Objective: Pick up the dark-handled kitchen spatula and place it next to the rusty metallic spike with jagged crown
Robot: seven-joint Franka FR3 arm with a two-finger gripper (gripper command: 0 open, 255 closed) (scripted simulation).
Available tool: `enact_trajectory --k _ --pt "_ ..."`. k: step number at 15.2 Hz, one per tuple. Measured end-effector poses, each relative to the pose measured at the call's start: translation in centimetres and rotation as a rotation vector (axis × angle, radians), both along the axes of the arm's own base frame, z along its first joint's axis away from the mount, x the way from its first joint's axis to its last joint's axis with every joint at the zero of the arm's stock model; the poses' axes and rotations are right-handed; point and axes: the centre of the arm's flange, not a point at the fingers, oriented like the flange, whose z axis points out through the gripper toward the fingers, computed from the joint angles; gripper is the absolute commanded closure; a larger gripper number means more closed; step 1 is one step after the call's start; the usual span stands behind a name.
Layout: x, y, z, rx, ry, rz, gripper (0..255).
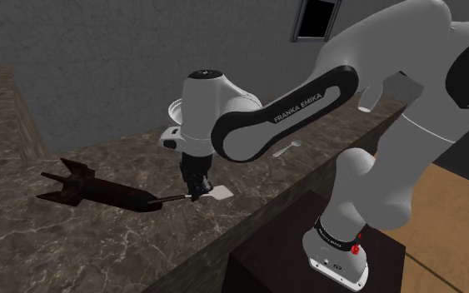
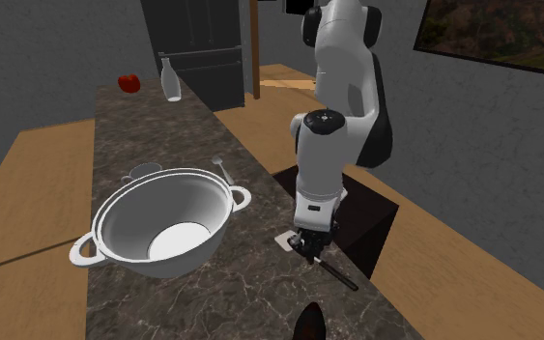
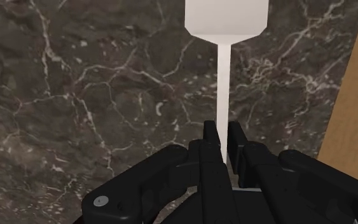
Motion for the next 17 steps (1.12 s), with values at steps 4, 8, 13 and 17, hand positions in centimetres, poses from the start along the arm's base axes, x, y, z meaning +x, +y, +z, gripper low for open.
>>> enact_trajectory --k 4,8,13,17 --pt "0.0 0.0 -2.1 0.0 0.0 0.0 255" --pt "0.0 0.0 -3.7 0.0 0.0 0.0 255" --pt "0.0 0.0 -3.8 0.0 0.0 0.0 255" --pt "0.0 0.0 -3.8 0.0 0.0 0.0 0"
